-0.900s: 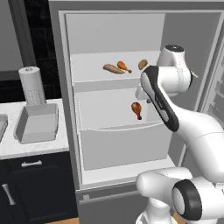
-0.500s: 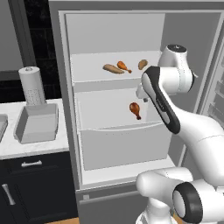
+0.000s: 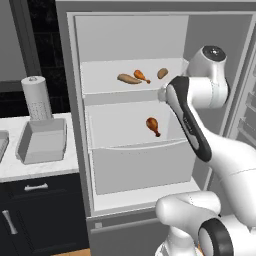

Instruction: Place one sweet potato and one chicken drumstick in each tupperware on the nearby counter, to pack two identical lunches.

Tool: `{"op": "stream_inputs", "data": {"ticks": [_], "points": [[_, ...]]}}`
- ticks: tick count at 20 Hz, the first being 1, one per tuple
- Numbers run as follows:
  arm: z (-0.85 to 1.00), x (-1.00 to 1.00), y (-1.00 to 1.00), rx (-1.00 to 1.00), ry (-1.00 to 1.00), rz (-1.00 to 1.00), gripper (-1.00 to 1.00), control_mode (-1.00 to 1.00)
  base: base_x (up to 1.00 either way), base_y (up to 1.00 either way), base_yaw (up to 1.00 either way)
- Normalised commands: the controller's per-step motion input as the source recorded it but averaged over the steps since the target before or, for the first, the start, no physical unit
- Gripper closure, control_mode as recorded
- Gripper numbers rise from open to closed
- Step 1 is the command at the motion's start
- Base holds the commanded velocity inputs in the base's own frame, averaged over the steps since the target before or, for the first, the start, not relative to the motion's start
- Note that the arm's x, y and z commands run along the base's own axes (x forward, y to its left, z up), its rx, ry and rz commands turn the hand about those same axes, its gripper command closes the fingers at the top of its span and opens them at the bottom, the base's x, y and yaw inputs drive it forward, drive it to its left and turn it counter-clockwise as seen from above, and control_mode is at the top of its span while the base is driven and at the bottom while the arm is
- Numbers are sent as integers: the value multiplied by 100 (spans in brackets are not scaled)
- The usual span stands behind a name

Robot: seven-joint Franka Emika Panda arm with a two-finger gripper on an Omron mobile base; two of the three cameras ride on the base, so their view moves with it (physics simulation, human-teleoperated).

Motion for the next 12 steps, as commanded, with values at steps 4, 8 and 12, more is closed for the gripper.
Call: {"op": "stream_inputs", "data": {"ticks": [4, 8, 12], "points": [[58, 2, 0, 0, -22, -9, -100, -100, 0, 0, 0], [16, 39, 0, 0, -18, -25, -100, -100, 0, 0, 0], [0, 81, -12, 6, -3, -29, -100, -100, 0, 0, 0]]}}
